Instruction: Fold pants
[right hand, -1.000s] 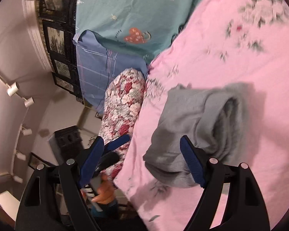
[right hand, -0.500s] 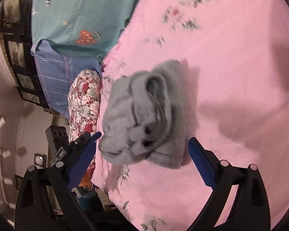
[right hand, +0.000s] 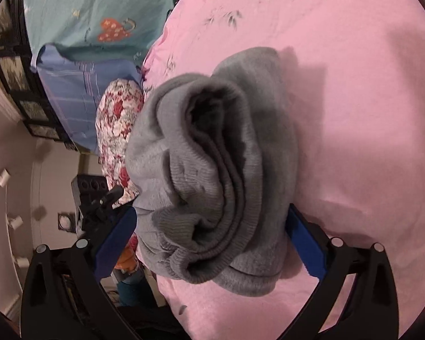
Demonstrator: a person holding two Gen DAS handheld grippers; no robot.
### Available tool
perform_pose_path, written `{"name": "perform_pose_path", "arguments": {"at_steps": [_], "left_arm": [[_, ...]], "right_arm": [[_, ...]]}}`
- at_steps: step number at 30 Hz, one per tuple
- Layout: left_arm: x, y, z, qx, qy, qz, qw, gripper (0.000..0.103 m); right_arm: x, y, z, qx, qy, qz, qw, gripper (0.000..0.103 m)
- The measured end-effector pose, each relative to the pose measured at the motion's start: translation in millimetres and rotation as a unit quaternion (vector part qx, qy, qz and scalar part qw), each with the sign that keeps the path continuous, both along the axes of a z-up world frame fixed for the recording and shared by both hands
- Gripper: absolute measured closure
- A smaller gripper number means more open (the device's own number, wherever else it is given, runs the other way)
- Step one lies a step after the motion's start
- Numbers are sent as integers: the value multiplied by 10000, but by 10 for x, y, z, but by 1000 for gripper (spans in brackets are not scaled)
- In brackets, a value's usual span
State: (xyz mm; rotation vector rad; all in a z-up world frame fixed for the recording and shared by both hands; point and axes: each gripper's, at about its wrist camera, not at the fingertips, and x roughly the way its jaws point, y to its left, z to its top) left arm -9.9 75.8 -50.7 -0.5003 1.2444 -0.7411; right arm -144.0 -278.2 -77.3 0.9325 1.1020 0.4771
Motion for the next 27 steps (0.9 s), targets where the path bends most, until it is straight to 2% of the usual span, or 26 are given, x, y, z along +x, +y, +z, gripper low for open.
{"name": "perform_pose_path", "arguments": {"at_steps": [6, 8, 9, 11, 16, 23, 24, 26, 27], "left_arm": [[90, -29, -169, -279, 370, -156, 9988, 7], [118, -77, -239, -422, 570, -270, 9971, 6], [134, -113, -286, -483, 667, -347, 9960, 6], [167, -199, -366, -473, 772, -463, 9948, 2], [262, -428, -373, -460, 588, -739, 9945, 2], [263, -782, -355, -525, 278, -1298, 9898, 3], [250, -796, -337, -496, 232, -1286, 9902, 4], [234, -807, -315, -490, 177, -1295, 9902, 27], [228, -786, -299, -535, 181, -1229, 9908, 30]], "right_arm": [[45, 173, 47, -692, -221, 310, 9969, 1], [5, 210, 86, -1101, -316, 446, 9924, 17], [-18, 186, 93, -1190, -356, 511, 9909, 21], [-34, 110, 46, -1116, -345, 536, 9917, 32], [-73, 10, -36, -949, -376, 592, 9930, 34], [-54, -82, -75, -635, -379, 631, 9953, 36], [-67, -93, -72, -624, -396, 605, 9954, 37], [-77, -77, -59, -623, -467, 568, 9953, 37], [-93, -84, -53, -604, -477, 529, 9956, 37]]}}
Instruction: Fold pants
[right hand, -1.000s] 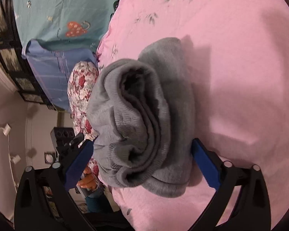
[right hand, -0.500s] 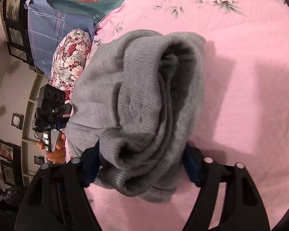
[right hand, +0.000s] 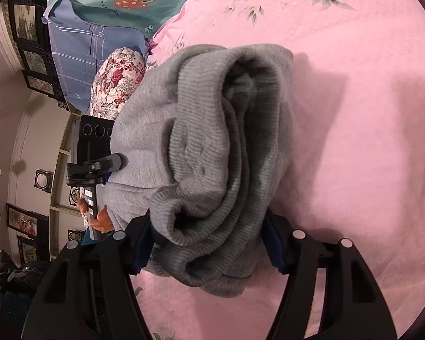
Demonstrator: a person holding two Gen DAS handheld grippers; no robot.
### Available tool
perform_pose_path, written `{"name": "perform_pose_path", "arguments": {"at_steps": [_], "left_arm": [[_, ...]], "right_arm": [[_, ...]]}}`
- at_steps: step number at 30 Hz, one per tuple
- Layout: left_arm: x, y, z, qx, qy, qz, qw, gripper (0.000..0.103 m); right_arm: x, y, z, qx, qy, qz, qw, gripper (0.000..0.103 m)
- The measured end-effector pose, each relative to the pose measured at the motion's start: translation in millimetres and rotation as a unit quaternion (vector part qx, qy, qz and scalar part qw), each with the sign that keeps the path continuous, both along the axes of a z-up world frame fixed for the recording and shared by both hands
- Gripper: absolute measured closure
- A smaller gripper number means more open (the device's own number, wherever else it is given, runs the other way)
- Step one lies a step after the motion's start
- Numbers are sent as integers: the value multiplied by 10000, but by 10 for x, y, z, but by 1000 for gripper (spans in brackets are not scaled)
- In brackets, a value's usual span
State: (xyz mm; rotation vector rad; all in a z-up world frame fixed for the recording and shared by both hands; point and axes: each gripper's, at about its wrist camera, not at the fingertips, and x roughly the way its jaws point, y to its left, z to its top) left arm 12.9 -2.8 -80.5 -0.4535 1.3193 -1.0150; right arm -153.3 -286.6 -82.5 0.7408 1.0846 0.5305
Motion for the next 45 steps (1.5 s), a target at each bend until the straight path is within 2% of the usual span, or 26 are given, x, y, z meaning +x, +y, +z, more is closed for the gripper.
{"name": "perform_pose_path", "arguments": {"at_steps": [2, 5, 8, 11, 16, 17, 18, 20, 22, 24, 27, 28, 29, 30, 31, 32, 33, 34, 35, 36, 38, 40, 41, 43, 44, 45], "left_arm": [[-26, 9, 67, -13, -137, 23, 9999, 44], [-32, 8, 266, -46, -413, 59, 9991, 56], [141, 6, 650, -85, -839, 141, 9963, 57], [493, 53, 1039, -43, -1253, 332, 9916, 57], [1396, 113, 1701, 124, -2145, 725, 9739, 53], [1583, 113, 1777, 182, -2251, 767, 9711, 52], [1797, 104, 1828, 255, -2388, 802, 9674, 51], [2188, 110, 1805, 305, -2537, 952, 9621, 47], [2570, 126, 1611, 346, -2566, 1188, 9586, 44], [2884, 138, 1317, 356, -2376, 1399, 9606, 43], [3361, 108, 771, 660, -1833, 1611, 9675, 43], [3432, 58, 641, 818, -1764, 1637, 9672, 39], [3447, -1, 553, 1061, -1868, 1638, 9628, 22], [3415, -49, 508, 1328, -2070, 1682, 9546, 8], [3366, -63, 503, 1507, -2295, 1752, 9455, 2], [3325, -46, 510, 1510, -2418, 1762, 9422, 2], [3306, -18, 515, 1491, -2338, 1743, 9448, 2], [3303, 23, 527, 1498, -2183, 1755, 9482, 2], [3289, 75, 569, 1560, -2063, 1809, 9489, 2], [3249, 126, 635, 1722, -2066, 1902, 9442, 2], [3097, 186, 878, 2155, -2271, 2145, 9252, 2], [2853, 276, 1160, 2745, -2602, 2491, 8916, 2], [2692, 285, 1309, 3013, -2815, 2606, 8730, 2], [2330, 284, 1561, 3222, -3158, 2735, 8495, 2], [2146, 297, 1658, 3216, -3263, 2778, 8444, 2], [1910, 295, 1760, 3108, -3349, 2821, 8436, 2]], "right_arm": [[-20, 11, 27, 53, -27, -71, 10000, 37], [-22, 34, 139, -30, -162, -93, 9998, 41], [110, 34, 423, -57, -500, -22, 9987, 44], [498, 50, 804, -272, -925, 12, 9953, 44], [1554, 169, 1457, -639, -1614, 119, 9848, 44], [1554, 169, 1457, -639, -1614, 119, 9848, 44], [1798, 185, 1532, -649, -1666, 155, 9838, 44], [2271, 207, 1633, -763, -1807, 148, 9805, 44], [2760, 225, 1612, -800, -1842, 123, 9795, 44], [3124, 219, 1495, -864, -1783, 49, 9802, 44], [3641, 229, 1149, -1063, -1553, -132, 9820, 44], [3787, 230, 1000, -1143, -1419, -208, 9830, 44], [3938, 241, 807, -1278, -1207, -266, 9841, 44], [4038, 258, 611, -1416, -954, -319, 9848, 42], [4077, 295, 454, -1651, -778, -361, 9825, 27], [4053, 348, 377, -1823, -873, -333, 9788, 18], [3984, 395, 395, -1991, -1136, -368, 9727, 10], [3952, 421, 394, -2176, -1141, -411, 9685, 2], [3931, 406, 385, -2168, -1075, -425, 9694, 2], [3911, 371, 404, -2074, -986, -462, 9722, 2], [3801, 278, 609, -2156, -965, -818, 9683, 2], [3594, 198, 946, -2112, -1172, -966, 9656, 2], [3500, 207, 1136, -2292, -1265, -1043, 9595, 2], [3235, 338, 1566, -2996, -1503, -1137, 9353, 2], [2992, 456, 1801, -3463, -1750, -1153, 9144, 2], [2781, 559, 1952, -3757, -1966, -1154, 8983, 1]]}}
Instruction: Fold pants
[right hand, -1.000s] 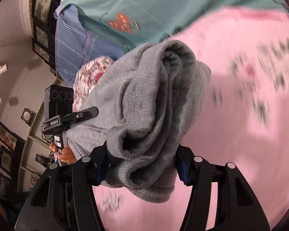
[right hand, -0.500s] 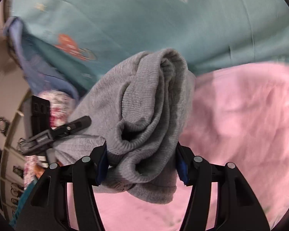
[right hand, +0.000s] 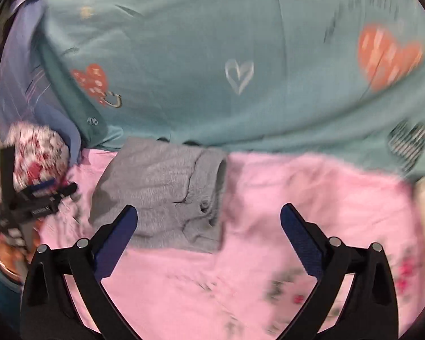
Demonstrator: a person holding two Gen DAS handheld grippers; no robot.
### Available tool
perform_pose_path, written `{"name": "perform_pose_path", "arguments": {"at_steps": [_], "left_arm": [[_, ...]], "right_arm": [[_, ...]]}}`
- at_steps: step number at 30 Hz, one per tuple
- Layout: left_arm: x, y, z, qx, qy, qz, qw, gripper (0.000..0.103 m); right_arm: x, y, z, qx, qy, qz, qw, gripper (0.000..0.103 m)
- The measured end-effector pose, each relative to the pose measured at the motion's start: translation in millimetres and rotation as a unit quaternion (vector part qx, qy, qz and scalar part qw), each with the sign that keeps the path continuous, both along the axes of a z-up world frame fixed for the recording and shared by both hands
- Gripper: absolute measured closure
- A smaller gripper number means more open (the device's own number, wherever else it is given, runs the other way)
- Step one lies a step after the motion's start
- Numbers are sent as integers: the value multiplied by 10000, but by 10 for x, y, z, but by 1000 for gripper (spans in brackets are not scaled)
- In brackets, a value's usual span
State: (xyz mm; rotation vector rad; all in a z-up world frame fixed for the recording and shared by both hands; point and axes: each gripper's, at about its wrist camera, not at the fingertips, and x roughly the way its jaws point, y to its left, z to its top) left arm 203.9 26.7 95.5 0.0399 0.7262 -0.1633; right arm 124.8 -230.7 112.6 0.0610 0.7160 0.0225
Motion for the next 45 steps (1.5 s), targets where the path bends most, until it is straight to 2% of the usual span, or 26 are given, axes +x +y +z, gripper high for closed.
{"name": "perform_pose_path", "arguments": {"at_steps": [2, 4, 6, 7, 9, 12, 15, 19, 23, 30, 38, 45], "left_arm": [[-391, -9, 106, -339, -103, -257, 9990, 2], [-783, -94, 95, -465, -216, -190, 9985, 2], [-1182, -196, 22, -307, -428, -46, 9986, 2], [-1363, -254, -26, -210, -531, -48, 9984, 2], [-1626, -441, -122, 50, -650, -134, 9978, 2], [-1962, -609, -265, 451, -883, 2, 9951, 2], [-2127, -623, -382, 371, -928, 98, 9949, 2], [-2164, -657, -480, 400, -869, 16, 9954, 2], [-2145, -614, -548, 290, -809, -34, 9963, 2], [-2124, -632, -626, 447, -774, -10, 9960, 2], [-2126, -651, -654, 549, -777, 14, 9955, 2], [-2082, -605, -688, 440, -704, 79, 9965, 2]], "right_arm": [[-459, 101, 164, -459, -385, 119, 9981, 1], [-837, 199, 180, -601, -778, 169, 9950, 1], [-1317, 270, 6, -525, -1109, 145, 9923, 1], [-1421, 337, -56, -482, -1152, 116, 9921, 1], [-1679, 457, -280, -451, -1116, -70, 9927, 1], [-1945, 496, -566, -121, -796, -200, 9965, 1], [-2110, 523, -785, -13, -552, -572, 9968, 1], [-2293, 583, -937, 197, -678, -648, 9954, 1], [-2281, 672, -1008, -44, -703, -648, 9954, 1], [-2225, 761, -1154, -171, -519, -505, 9972, 1], [-2235, 792, -1182, -255, -499, -493, 9972, 1], [-2294, 796, -1126, -406, -763, -629, 9943, 1]]}}
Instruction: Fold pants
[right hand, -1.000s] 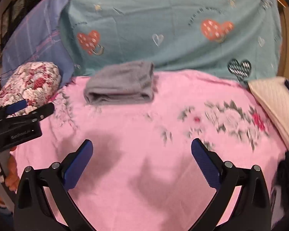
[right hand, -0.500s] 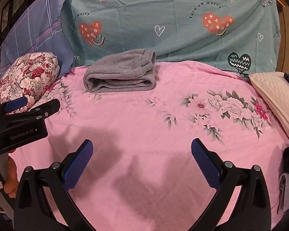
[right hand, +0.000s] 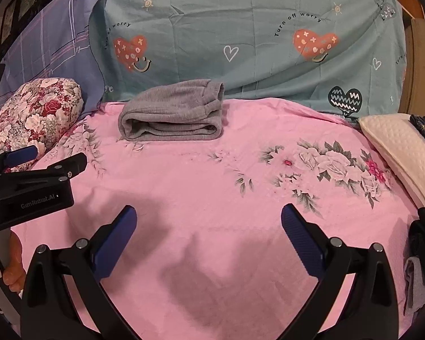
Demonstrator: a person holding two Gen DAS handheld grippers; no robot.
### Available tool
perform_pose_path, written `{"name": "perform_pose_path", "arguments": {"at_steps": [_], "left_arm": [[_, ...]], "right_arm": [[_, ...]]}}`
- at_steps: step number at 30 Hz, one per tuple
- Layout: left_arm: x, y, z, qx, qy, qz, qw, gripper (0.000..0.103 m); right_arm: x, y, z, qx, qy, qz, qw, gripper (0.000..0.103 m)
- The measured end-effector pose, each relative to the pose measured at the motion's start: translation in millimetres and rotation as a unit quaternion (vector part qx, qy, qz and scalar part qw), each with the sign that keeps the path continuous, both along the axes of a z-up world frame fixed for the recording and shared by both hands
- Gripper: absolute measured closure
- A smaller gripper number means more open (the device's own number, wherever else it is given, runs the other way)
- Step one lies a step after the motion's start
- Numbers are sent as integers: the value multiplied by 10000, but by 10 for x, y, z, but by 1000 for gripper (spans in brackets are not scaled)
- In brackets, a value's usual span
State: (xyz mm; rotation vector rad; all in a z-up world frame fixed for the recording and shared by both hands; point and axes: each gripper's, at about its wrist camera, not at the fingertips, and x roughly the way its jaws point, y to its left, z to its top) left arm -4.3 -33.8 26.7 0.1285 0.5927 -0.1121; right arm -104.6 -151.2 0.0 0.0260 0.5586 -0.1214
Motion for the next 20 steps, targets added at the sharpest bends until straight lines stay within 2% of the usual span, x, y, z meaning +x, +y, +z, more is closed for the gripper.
{"name": "perform_pose_path", "arguments": {"at_steps": [6, 11, 17, 20], "left_arm": [[-51, -23, 10, -42, -179, -57, 9998, 2], [-64, 16, 25, -390, -131, -230, 9989, 2], [-176, 25, 88, -500, -471, -213, 9974, 2], [-220, -4, 114, -562, -495, -389, 9964, 2]], "right_arm": [[-5, 75, -15, -192, -19, 96, 9998, 1], [-28, 141, -11, -297, -70, 190, 9994, 1], [-43, 156, 5, -295, -131, 225, 9992, 1], [-43, 155, 5, -279, -136, 225, 9993, 1]]}}
